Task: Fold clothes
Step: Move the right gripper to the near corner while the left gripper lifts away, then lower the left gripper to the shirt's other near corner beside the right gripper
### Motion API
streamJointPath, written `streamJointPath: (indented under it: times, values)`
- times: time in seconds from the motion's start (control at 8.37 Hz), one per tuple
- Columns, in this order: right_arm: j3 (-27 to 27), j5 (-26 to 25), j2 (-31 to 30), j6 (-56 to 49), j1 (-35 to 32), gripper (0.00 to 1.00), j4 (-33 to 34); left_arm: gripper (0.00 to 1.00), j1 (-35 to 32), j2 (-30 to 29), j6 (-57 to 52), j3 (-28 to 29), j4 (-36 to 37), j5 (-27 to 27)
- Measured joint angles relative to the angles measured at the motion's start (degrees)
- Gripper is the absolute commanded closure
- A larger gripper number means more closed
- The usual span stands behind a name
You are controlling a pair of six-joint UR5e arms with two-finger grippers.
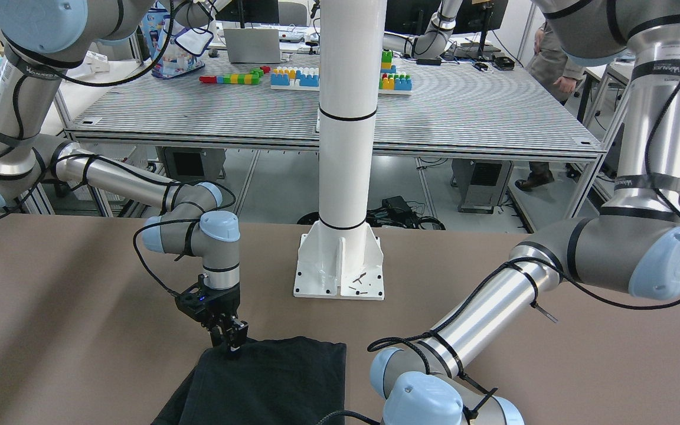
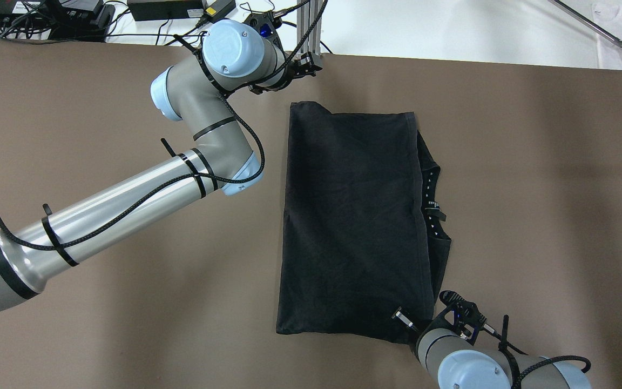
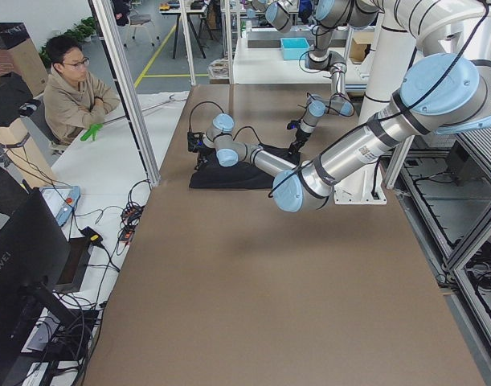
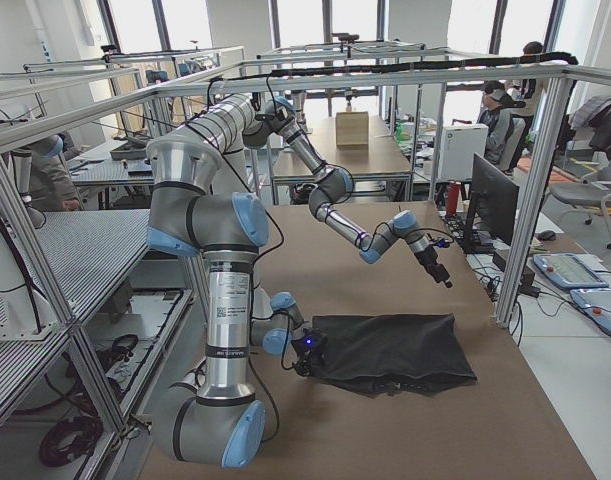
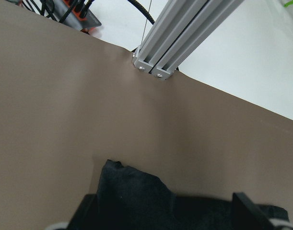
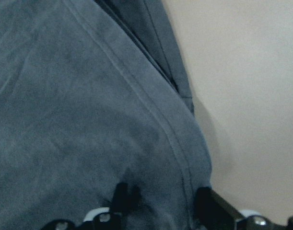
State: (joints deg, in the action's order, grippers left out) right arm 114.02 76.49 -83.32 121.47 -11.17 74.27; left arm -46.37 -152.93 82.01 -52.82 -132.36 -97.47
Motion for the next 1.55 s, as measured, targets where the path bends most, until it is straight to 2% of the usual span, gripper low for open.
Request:
streamJointPath:
  times: [0.48, 0.72, 0.84, 0.96, 1.2, 1.31, 1.55]
  values:
    - [0.78, 0.18, 0.15, -0.15, -0.42, 1.00, 0.02, 0.00, 0.66, 0.05, 1.02, -0.43, 0.01, 0.97]
    - [3.66, 0.51, -0.01, -0.63, -0.78, 1.00, 0.32, 0.00, 0.87, 1.13, 2.68, -3.75, 1.52, 1.20]
    - [4.46, 0.60, 0.02, -0.73, -0.83, 1.00, 0.40, 0.00, 2.40, 3.17, 6.40, -9.82, 5.51, 1.61]
    - [5.21, 0.65, 0.02, -0.77, -0.89, 1.00, 0.42, 0.00, 6.21, 7.04, 11.21, -19.52, 11.69, 4.36]
    - [6.20, 0.68, 0.00, -0.73, -0.89, 1.00, 0.44, 0.00, 19.02, 19.29, 20.58, -40.78, 21.71, 16.38]
    - [6.37, 0.65, -0.09, -0.72, -0.91, 1.00, 0.43, 0.00, 26.08, 25.93, 23.86, -48.82, 23.99, 22.98]
    - [6.38, 0.66, -0.22, -0.72, -0.90, 1.00, 0.27, 0.01, 34.26, 32.65, 28.58, -55.03, 25.34, 29.84]
